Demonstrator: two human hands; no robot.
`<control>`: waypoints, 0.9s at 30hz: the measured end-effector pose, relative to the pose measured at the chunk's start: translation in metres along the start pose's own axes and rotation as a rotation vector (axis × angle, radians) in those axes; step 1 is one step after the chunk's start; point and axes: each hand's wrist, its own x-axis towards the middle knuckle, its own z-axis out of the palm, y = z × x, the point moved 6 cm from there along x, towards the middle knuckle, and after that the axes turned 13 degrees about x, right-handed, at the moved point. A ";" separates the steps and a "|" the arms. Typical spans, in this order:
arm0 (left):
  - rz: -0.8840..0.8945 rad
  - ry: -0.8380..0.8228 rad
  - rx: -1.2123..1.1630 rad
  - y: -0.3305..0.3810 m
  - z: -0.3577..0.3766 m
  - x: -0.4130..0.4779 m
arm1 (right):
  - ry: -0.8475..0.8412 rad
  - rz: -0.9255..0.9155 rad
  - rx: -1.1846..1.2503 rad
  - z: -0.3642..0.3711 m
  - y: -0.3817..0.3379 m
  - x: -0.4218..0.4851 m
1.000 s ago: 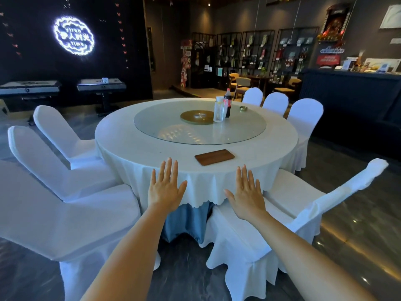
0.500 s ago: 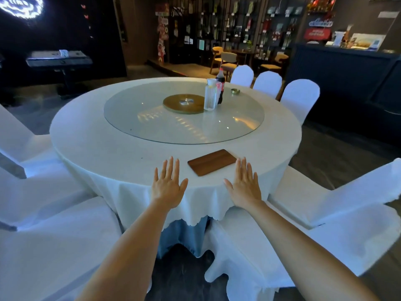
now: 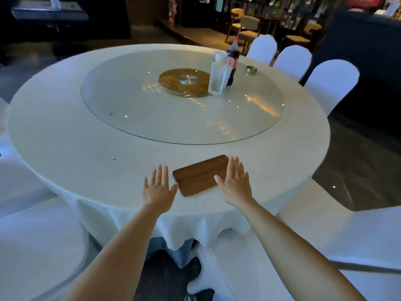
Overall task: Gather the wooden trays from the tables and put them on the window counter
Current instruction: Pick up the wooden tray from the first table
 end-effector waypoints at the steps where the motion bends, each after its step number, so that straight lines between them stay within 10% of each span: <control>1: -0.017 -0.022 -0.018 0.006 0.004 0.011 | -0.016 -0.010 -0.011 0.001 0.004 0.014; 27: -0.468 -0.361 -0.377 0.037 0.073 0.108 | -0.180 0.308 0.123 0.050 0.094 0.162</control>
